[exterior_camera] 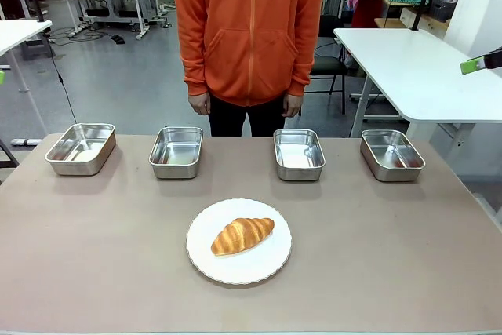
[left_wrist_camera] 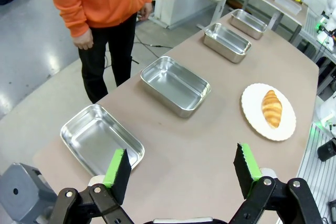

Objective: Place the bread in the container.
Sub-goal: Place the Butter Roll into the Airtight Container indicated by the human.

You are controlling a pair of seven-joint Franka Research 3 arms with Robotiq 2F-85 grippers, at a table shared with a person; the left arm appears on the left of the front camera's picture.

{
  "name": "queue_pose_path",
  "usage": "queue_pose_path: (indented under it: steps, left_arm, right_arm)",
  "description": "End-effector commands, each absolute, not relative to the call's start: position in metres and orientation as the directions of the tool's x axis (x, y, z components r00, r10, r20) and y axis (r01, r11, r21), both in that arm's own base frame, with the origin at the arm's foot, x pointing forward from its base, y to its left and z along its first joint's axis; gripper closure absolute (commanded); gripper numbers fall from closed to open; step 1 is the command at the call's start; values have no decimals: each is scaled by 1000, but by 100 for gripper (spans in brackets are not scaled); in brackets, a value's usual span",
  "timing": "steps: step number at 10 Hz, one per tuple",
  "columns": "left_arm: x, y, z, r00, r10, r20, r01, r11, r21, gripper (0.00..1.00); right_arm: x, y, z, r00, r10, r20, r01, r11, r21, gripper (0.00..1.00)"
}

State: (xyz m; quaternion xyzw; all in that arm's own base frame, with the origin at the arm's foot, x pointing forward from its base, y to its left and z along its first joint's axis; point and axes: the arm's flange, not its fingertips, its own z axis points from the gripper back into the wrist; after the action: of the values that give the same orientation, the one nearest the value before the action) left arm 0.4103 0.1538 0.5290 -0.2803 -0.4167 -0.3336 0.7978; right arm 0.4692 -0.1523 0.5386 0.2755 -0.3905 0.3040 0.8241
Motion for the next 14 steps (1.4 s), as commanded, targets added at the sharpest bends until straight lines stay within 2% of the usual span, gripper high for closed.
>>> queue_pose_path:
  steps: [1,14]
  left_arm:
    - [410,154,529,428,-297,853,766,621,-168,0]
    - [410,154,529,428,-297,853,766,621,-168,0]
  right_arm:
    - [470,-151,540,505,285,815,-714,668,209,0]
    - [470,-151,540,505,285,815,-714,668,209,0]
